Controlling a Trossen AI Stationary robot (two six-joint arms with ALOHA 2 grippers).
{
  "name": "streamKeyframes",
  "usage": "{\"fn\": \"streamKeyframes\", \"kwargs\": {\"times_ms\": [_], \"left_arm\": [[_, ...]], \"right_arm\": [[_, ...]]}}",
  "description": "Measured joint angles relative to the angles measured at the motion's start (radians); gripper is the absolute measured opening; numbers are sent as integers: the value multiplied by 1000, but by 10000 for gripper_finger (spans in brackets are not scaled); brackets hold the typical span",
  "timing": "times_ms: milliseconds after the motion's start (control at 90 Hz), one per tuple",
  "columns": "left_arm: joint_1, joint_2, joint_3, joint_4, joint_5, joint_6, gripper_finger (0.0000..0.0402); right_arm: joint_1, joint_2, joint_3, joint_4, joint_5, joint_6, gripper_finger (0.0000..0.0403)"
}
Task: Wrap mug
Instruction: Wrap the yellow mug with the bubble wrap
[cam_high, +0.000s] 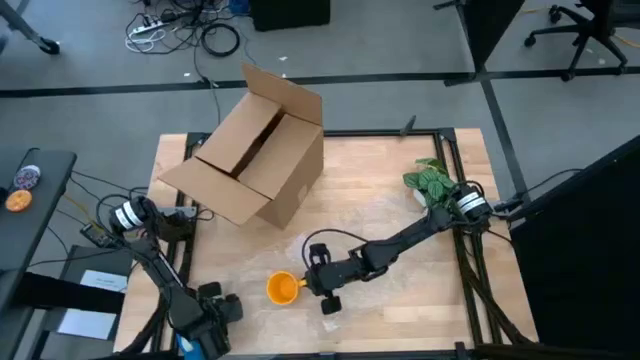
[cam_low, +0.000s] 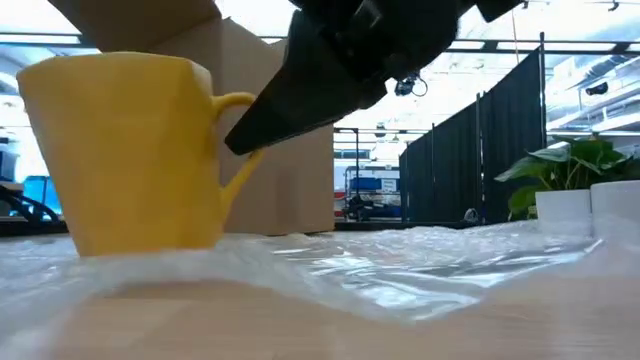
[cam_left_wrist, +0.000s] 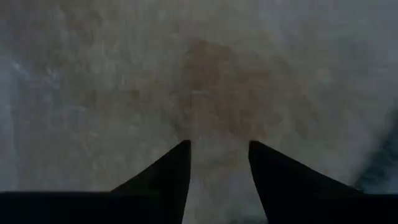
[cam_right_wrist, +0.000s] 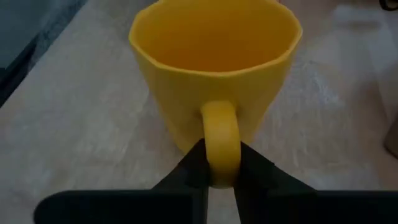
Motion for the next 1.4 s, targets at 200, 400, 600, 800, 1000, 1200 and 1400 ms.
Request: {"fn": "streamKeyframes", "kwargs": {"times_ms": [200, 400, 600, 800, 1000, 1200, 1400], "left_arm": [[1, -65, 20, -70, -29, -1, 148], [1, -144, 18, -334, -58, -77, 147], [35, -297, -134, -163, -67, -83, 147], [73, -392, -378, -49, 46, -206, 147], [79, -380, -494, 41, 162, -261, 147], [78, -368, -508, 89, 127, -257, 143], [79, -355, -451, 75, 19, -181, 29]], "right_arm": [[1, 0, -103, 139, 13, 55, 17], [1, 1, -144, 177, 42, 101, 45], [0, -1, -144, 175, 58, 124, 93], [11, -9, -139, 177, 75, 119, 143], [31, -44, -138, 178, 61, 124, 183], [65, -92, -138, 171, 61, 110, 202], [107, -113, -138, 170, 62, 105, 205]]}}
